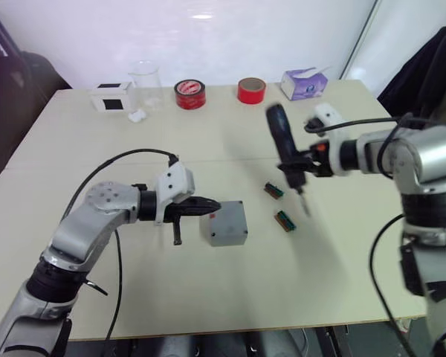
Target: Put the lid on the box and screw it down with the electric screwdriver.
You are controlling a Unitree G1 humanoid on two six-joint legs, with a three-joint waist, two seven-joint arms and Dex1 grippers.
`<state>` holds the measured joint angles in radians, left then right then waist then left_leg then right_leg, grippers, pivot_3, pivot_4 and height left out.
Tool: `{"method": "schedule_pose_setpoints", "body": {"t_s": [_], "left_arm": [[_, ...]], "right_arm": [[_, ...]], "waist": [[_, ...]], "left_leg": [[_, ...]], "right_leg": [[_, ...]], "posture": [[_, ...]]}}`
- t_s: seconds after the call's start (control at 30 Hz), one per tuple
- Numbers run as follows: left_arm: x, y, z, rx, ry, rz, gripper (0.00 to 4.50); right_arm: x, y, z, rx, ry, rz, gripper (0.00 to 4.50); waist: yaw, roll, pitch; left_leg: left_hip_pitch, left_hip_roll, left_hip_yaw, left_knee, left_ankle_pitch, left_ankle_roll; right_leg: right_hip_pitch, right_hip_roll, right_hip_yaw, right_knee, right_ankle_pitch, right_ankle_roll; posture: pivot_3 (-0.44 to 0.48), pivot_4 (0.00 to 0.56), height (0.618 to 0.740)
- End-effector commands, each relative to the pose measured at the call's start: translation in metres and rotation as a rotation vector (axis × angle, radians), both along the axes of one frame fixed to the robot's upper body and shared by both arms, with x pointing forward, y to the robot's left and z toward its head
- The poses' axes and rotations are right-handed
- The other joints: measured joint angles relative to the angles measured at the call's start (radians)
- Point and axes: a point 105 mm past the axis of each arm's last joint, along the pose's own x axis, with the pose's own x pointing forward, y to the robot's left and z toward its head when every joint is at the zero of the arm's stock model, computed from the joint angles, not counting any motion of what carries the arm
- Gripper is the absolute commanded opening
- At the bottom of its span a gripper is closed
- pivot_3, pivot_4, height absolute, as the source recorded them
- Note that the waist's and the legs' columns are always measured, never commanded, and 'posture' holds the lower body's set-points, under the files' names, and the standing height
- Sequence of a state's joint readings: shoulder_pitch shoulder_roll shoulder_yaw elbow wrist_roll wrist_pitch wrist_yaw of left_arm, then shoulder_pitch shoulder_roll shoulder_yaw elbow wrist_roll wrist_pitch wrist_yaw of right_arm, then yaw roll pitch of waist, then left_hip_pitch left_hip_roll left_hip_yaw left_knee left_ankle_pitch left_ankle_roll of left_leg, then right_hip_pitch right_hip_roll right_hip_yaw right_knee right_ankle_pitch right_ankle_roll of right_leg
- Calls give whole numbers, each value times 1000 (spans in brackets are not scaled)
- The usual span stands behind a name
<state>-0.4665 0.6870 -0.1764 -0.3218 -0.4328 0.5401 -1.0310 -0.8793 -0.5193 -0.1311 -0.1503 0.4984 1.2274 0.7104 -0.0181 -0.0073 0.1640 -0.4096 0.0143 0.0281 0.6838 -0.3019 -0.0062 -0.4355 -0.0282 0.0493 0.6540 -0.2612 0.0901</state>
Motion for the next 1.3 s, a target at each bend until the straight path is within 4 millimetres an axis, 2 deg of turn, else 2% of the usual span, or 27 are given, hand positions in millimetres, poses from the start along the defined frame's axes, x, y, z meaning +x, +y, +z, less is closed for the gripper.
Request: {"method": "schedule_pose_setpoints", "body": {"t_s": [0.03, 0.17, 0.3, 0.37, 0.6, 0.7, 0.93, 1.3], "left_arm": [[-1, 2, 4, 3, -18, -18, 0], [3, 2, -2, 18, 0, -15, 0], [4, -1, -6, 14, 21, -16, 0], [5, -1, -9, 16, 31, -14, 0], [8, -4, -19, 34, 57, -16, 0], [10, -5, -25, 39, 67, -10, 0], [15, -5, -38, 76, 64, 6, 0], [13, -7, -42, 79, 62, -1, 0]], "right_arm": [[-7, -11, 53, 181, -337, -106, 1795], [-37, 12, 60, 335, -468, 38, 1795], [-60, 32, 40, 320, -539, 157, 1795], [-65, 36, 30, 303, -546, 179, 1795], [-69, 49, -8, 168, -523, 207, 1795], [-61, 50, -19, 152, -492, 163, 1795], [-54, 50, -23, 127, -518, 135, 1795], [-48, 44, -26, 120, -515, 106, 1795]], "waist": [[9, 0, 0], [9, -1, 0], [2, -1, 0], [1, -1, 0], [3, -1, 0], [3, -1, 0], [4, -1, 0], [5, -1, -1]], "left_leg": [[0, 0, 0, 0, 0, 0], [0, -2, -1, 1, 1, -1], [0, -2, 0, 1, 1, -1], [0, -1, 0, 1, 1, -1], [2, -1, 0, 1, 1, -2], [2, -2, 0, 1, 1, -2], [2, -2, 0, 1, 1, -2], [4, -2, -1, 1, 1, -2]], "right_leg": [[0, 0, 0, 0, 0, 0], [3, -3, -1, -2, 0, 0], [2, -3, -1, -2, 0, 1], [2, -2, -1, -2, 0, 1], [2, -1, -1, 0, 0, 0], [2, -1, -1, 0, 0, 0], [3, 0, -1, 0, 0, 0], [5, -1, -1, 0, 0, 0]], "posture": [[0, 150, 740], [0, 150, 740], [0, 150, 740], [0, 150, 740], [0, 150, 740], [0, 150, 740], [0, 150, 740], [0, 150, 740]]}}
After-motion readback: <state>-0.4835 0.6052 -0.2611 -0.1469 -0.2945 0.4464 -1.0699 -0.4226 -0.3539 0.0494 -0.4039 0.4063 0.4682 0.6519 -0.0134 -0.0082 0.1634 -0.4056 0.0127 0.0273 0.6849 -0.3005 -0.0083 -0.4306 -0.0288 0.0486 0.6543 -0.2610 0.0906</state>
